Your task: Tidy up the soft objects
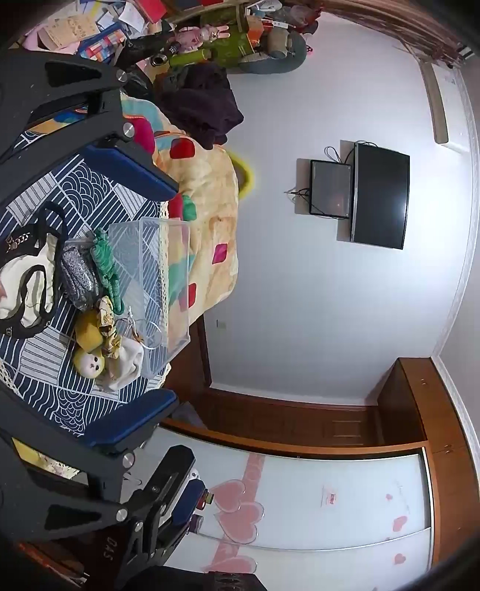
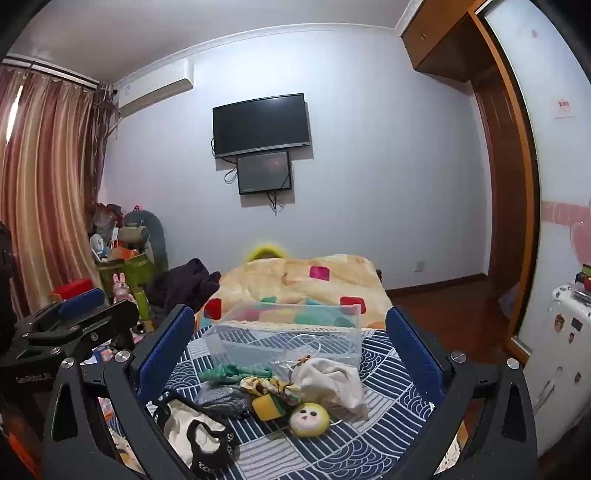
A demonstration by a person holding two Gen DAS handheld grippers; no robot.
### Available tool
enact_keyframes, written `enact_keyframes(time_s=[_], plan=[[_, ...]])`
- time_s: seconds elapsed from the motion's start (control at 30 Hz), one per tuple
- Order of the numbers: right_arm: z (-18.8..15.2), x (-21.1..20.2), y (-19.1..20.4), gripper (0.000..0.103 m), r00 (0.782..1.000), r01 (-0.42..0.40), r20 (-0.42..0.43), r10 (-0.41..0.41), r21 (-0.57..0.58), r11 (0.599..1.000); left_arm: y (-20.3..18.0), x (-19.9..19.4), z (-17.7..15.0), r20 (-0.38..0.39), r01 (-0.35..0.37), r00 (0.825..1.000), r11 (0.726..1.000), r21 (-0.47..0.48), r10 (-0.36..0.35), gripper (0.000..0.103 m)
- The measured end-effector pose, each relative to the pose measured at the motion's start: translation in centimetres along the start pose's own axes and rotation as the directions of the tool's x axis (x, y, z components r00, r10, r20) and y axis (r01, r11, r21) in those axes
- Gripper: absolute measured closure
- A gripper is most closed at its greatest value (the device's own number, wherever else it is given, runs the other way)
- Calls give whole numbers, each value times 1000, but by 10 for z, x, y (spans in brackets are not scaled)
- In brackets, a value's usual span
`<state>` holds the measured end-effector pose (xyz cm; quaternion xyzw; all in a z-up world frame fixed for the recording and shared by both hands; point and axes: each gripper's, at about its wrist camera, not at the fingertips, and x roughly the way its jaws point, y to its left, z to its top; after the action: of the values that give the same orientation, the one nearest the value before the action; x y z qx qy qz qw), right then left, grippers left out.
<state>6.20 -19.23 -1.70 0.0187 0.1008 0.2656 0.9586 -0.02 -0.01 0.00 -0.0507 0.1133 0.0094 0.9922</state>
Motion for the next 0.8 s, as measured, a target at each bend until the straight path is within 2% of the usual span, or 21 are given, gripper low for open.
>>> enact_keyframes(time_s=[0.8], plan=[[0,-1,-1,0,1000,2,0,-2,-5,1000,-5,-8,3,26,4,1000,1000,23,-5,0]])
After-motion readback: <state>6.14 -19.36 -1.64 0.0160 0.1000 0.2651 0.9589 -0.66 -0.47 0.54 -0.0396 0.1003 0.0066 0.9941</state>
